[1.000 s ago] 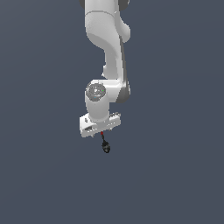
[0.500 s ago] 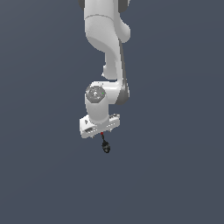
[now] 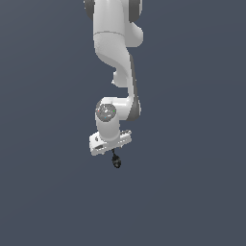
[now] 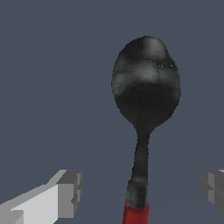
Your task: Pick up the object and move it to a goal position.
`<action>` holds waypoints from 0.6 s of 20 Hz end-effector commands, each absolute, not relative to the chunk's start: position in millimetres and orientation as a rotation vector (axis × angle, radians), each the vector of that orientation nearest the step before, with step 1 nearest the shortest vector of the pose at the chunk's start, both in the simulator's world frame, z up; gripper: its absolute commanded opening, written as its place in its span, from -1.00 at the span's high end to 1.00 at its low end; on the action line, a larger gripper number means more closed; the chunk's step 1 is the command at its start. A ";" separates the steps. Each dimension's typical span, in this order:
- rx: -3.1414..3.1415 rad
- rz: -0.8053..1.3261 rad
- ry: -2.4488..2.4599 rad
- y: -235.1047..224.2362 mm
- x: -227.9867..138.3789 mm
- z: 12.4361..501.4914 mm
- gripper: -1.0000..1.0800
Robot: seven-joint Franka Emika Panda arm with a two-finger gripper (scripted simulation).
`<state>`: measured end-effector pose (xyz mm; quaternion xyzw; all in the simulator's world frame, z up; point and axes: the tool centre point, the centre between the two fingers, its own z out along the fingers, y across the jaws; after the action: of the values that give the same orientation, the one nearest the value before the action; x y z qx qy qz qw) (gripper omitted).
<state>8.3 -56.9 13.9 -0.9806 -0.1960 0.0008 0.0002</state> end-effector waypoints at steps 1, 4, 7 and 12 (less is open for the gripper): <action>-3.081 0.000 -0.616 -57.1 9.5 10.6 -0.92; -3.081 0.000 -0.616 -57.1 9.6 10.5 1.00; -3.081 0.000 -0.616 -57.1 9.6 10.5 1.00; -3.081 0.000 -0.616 -57.1 9.6 10.5 1.00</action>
<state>9.5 -56.8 10.6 -0.9806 -0.1962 0.0001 0.0001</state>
